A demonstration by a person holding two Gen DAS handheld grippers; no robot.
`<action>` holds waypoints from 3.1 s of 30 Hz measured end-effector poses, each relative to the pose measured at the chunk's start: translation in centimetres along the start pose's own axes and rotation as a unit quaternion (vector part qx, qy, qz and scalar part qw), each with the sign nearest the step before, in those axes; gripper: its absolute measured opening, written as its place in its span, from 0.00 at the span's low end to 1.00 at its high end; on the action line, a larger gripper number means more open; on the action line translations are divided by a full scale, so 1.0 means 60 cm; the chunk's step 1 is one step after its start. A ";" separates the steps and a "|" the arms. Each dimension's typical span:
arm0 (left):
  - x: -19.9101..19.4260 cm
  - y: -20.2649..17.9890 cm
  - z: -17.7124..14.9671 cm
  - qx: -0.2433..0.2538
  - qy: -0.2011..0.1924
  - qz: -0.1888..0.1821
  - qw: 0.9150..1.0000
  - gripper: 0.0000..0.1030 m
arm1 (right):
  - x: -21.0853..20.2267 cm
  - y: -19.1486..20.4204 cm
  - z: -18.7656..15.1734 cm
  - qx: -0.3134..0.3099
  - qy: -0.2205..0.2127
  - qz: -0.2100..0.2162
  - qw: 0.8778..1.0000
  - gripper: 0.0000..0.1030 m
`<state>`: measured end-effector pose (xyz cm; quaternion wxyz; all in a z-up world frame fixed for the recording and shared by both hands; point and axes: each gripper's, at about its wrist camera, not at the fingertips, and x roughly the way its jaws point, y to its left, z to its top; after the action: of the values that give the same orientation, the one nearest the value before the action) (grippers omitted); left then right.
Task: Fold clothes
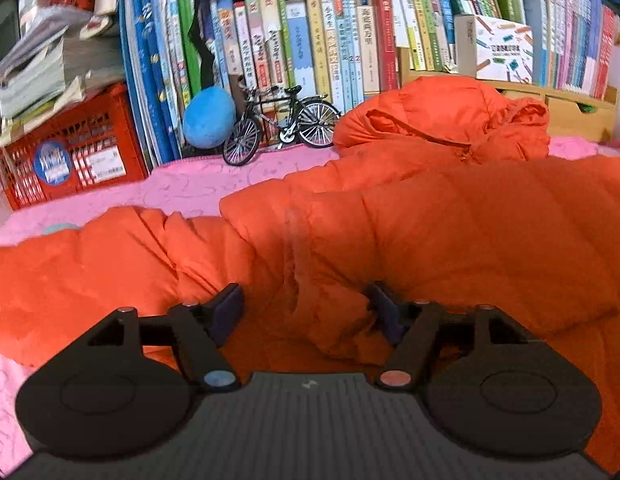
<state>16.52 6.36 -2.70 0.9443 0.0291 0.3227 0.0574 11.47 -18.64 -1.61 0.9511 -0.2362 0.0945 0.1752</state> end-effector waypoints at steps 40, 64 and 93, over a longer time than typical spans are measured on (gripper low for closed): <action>0.009 0.010 -0.001 -0.009 0.012 -0.022 1.000 0.85 | 0.136 0.033 0.002 -0.057 0.085 0.006 0.995 0.89; 0.012 0.008 -0.002 -0.003 0.013 -0.030 0.999 0.92 | 0.080 -0.185 -0.031 0.107 0.091 -0.107 0.984 0.87; 0.018 0.011 -0.006 -0.015 0.015 -0.036 0.999 0.93 | 0.115 -0.247 -0.114 0.307 0.138 -0.068 0.939 0.87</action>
<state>17.10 7.15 -3.58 0.9412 0.0028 0.3367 0.0281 22.75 -32.23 -3.23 0.9646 0.0399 0.2580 0.0378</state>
